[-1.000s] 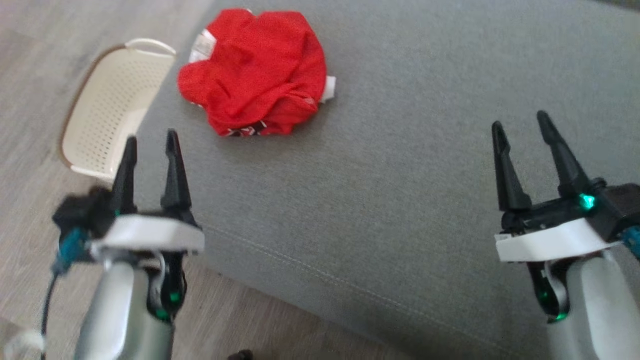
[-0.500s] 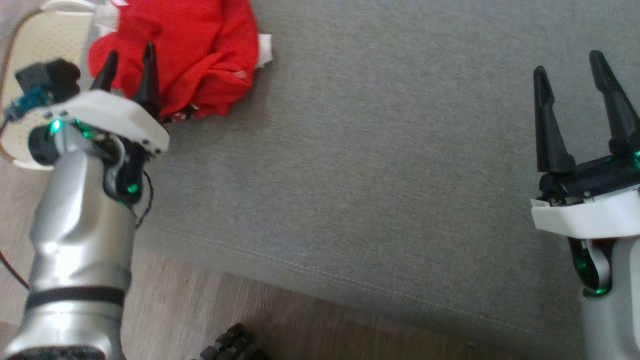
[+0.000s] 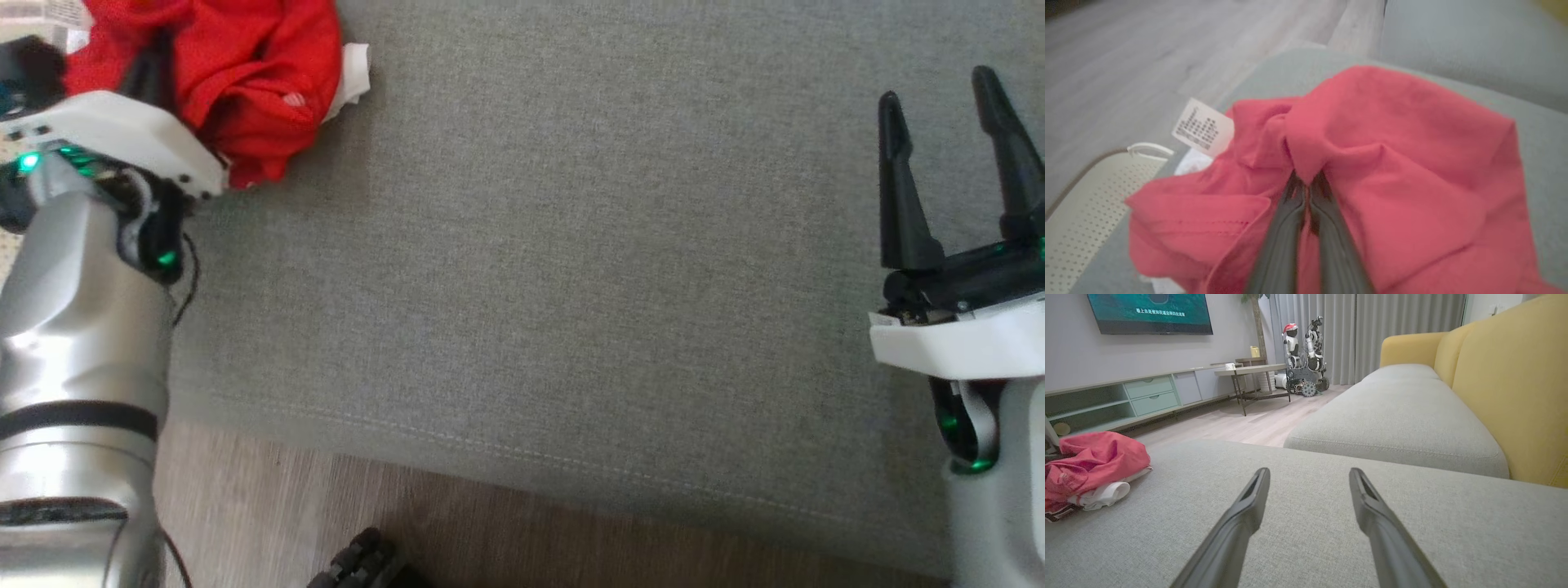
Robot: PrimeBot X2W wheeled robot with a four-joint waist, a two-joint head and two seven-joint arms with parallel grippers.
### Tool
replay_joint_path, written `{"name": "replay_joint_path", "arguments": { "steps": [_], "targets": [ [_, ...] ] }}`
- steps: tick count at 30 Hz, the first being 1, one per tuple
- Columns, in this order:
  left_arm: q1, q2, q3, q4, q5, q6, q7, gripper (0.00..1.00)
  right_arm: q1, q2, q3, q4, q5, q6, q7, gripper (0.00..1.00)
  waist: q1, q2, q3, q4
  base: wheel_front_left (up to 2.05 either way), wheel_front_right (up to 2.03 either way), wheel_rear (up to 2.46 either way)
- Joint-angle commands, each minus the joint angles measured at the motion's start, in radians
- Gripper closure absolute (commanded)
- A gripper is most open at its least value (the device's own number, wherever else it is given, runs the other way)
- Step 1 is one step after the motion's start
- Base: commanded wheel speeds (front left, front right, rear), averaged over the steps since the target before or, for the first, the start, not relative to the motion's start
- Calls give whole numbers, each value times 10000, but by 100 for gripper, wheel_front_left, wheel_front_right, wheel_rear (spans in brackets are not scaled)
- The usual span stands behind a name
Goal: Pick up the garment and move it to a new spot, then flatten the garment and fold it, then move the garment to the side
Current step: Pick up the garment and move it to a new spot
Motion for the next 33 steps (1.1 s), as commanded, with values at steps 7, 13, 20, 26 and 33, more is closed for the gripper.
{"name": "replay_joint_path", "arguments": {
  "steps": [7,13,20,26,33],
  "targets": [
    [-508,1111,964,-1179,-169,96,-1334,100,-19,367,233,244,-50,63,-471,0,-2,0,-998,-59,0,0,0],
    [-183,1405,1137,-2661,29,153,-1377,100,91,740,291,792,92,63,-815,0,-2,0,-1995,-237,0,0,0],
    [330,1761,821,-4598,569,541,-1127,100,166,1066,386,1229,259,63,-1137,0,-2,0,-2699,-749,0,0,0],
    [861,1954,-154,-6361,1663,987,-205,100,84,1273,398,1309,372,63,-1323,0,-2,0,-2778,-1587,0,0,0],
    [1108,1707,-1710,-7248,2941,1096,651,100,-126,1414,453,1156,489,63,-1451,0,-2,0,-2455,-2708,0,0,0]
  ]
}}
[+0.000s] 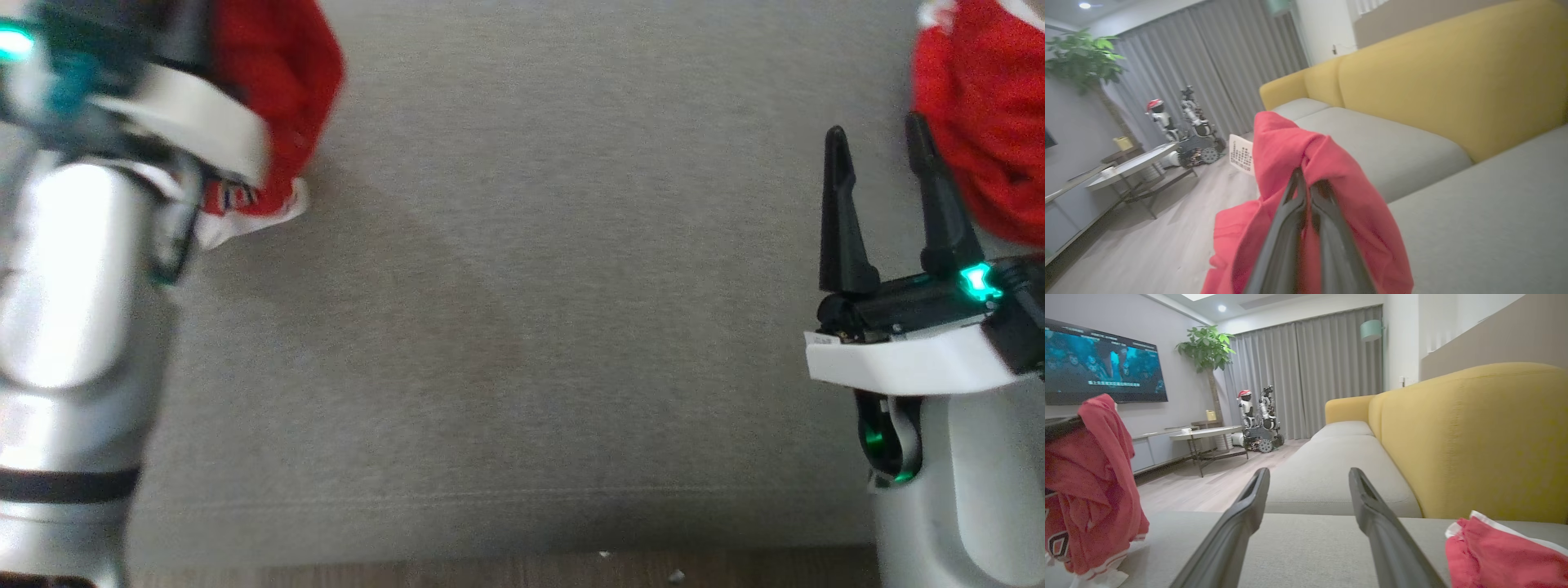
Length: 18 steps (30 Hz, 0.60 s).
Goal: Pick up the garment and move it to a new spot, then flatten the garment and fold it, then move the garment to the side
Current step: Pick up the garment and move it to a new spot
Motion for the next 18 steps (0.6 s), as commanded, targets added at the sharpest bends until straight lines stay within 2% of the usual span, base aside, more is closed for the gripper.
{"name": "replay_joint_path", "arguments": {
  "steps": [1,6,11,16,18],
  "targets": [
    [-333,185,-1,-418,243,40,127,100,-232,135,260,-412,180,63,-132,0,1,0,281,-692,0,0,0],
    [-421,-854,-1493,52,874,-140,493,100,-480,217,309,-624,355,63,-235,0,1,0,705,-1702,0,0,0],
    [-677,-2027,-2452,1003,1070,-157,272,100,-665,259,316,-719,525,63,-342,0,1,0,1054,-2568,0,0,0],
    [-884,-2608,-3364,1779,975,-96,-183,100,-739,271,306,-666,819,63,-422,0,1,0,1239,-3023,0,0,0],
    [-846,-2676,-3792,1994,739,-163,-278,0,-738,272,278,-626,896,63,-441,0,1,0,1247,-3053,0,0,0]
  ]
}}
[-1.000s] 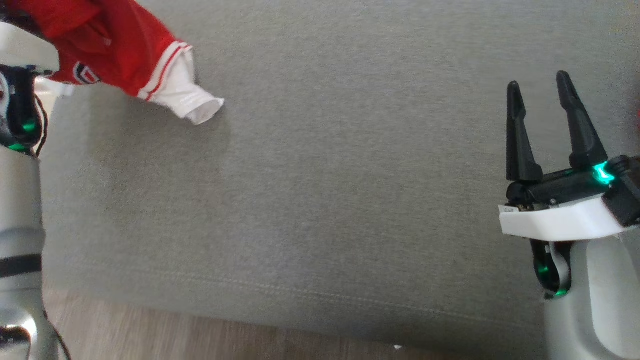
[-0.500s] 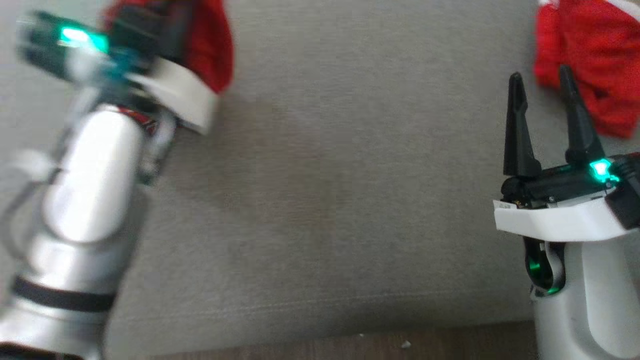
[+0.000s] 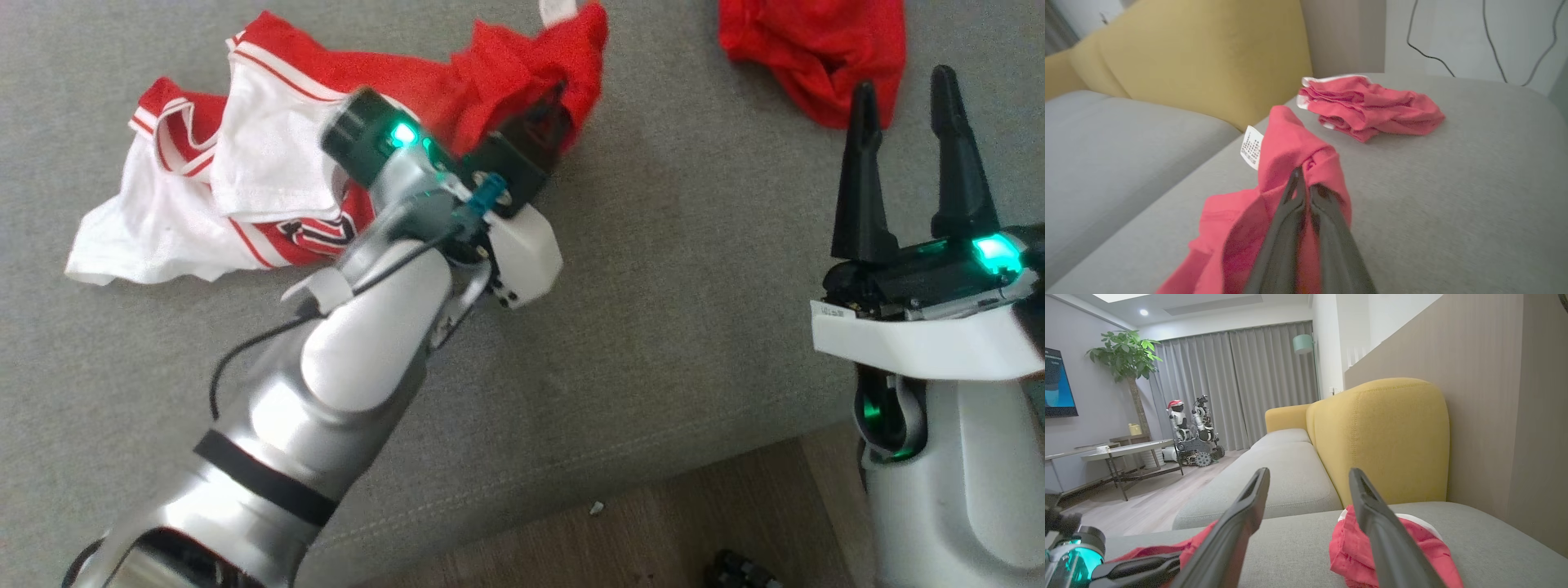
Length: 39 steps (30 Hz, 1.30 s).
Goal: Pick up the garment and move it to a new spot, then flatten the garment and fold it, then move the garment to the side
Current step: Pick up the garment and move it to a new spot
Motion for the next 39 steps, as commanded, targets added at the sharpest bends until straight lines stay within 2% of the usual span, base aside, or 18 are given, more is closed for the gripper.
{"name": "replay_joint_path", "arguments": {
  "steps": [1,6,10,13,17,22,27,33,39],
  "targets": [
    [-327,55,40,-196,-214,34,-69,0,-221,111,164,-290,79,63,-97,0,0,0,99,-87,0,0,0],
    [-392,43,-683,-297,-1097,362,-313,0,-252,112,23,-219,110,63,-115,0,0,0,14,305,0,0,0],
    [-459,42,-712,-208,-1442,667,-609,0,-227,113,-53,-180,-36,63,-119,0,0,0,-200,907,0,0,0],
    [-356,141,-395,-204,-1659,911,-949,0,-171,113,-101,-122,-182,63,-120,0,0,0,-447,1362,0,0,0],
    [153,590,311,-573,-2140,1243,-1408,0,16,113,-186,13,-424,63,-120,0,0,0,-835,1928,0,0,0],
    [1474,1234,1286,-1498,-2888,1580,-1714,0,393,66,-334,228,-600,63,-84,0,0,0,-1283,2544,0,0,0],
    [2695,1486,1881,-2360,-3247,1796,-1788,0,749,-40,-445,334,-711,63,-31,0,0,0,-1570,3026,0,0,0],
    [4463,1241,3111,-4000,-3391,1726,-1798,0,1125,-10,-438,407,-745,63,7,0,0,0,-1925,3393,0,0,0],
    [5785,672,4237,-4820,-2933,1188,-1800,0,1326,21,-352,448,-785,63,24,0,0,0,-2128,3489,0,0,0]
  ]
}}
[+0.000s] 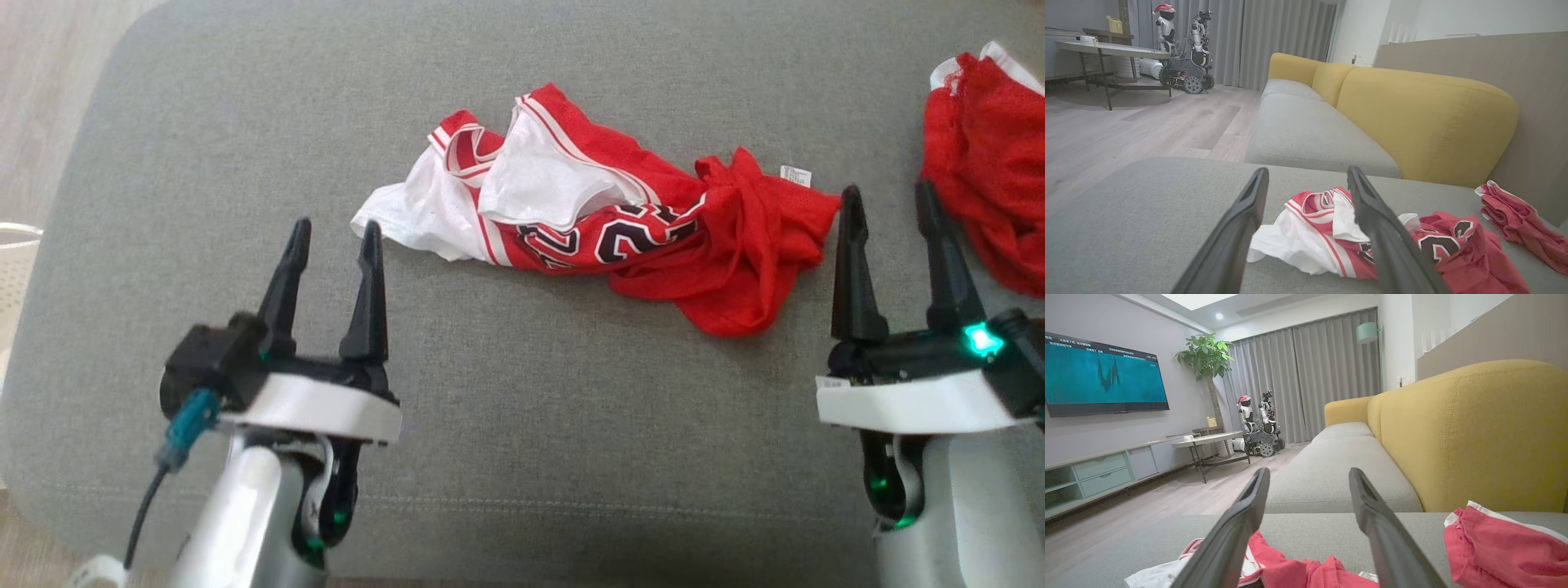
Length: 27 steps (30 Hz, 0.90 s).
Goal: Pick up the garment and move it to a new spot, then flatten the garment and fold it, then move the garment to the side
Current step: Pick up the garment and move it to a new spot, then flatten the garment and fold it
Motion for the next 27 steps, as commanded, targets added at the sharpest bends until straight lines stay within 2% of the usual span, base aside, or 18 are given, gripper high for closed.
{"name": "replay_joint_path", "arguments": {
  "steps": [1,5,14,22,27],
  "targets": [
    [-122,-64,533,-425,206,-167,-118,0,43,22,256,-281,-118,63,6,0,1,-1,-53,29,0,0,0],
    [268,-420,915,-383,537,-578,-119,0,128,32,270,-259,-127,63,46,0,1,-1,-156,44,0,0,0],
    [369,-590,1252,-390,835,-952,-119,0,91,50,346,-248,-121,63,86,0,1,-1,-190,-39,0,0,0],
    [361,-599,1133,-414,694,-903,-120,0,103,48,394,-163,-105,63,92,0,1,-1,-190,4,0,0,0],
    [346,-599,986,-394,636,-853,-120,0,-147,-140,822,-143,-124,63,288,0,1,-1,-30,87,0,0,0]
  ]
}}
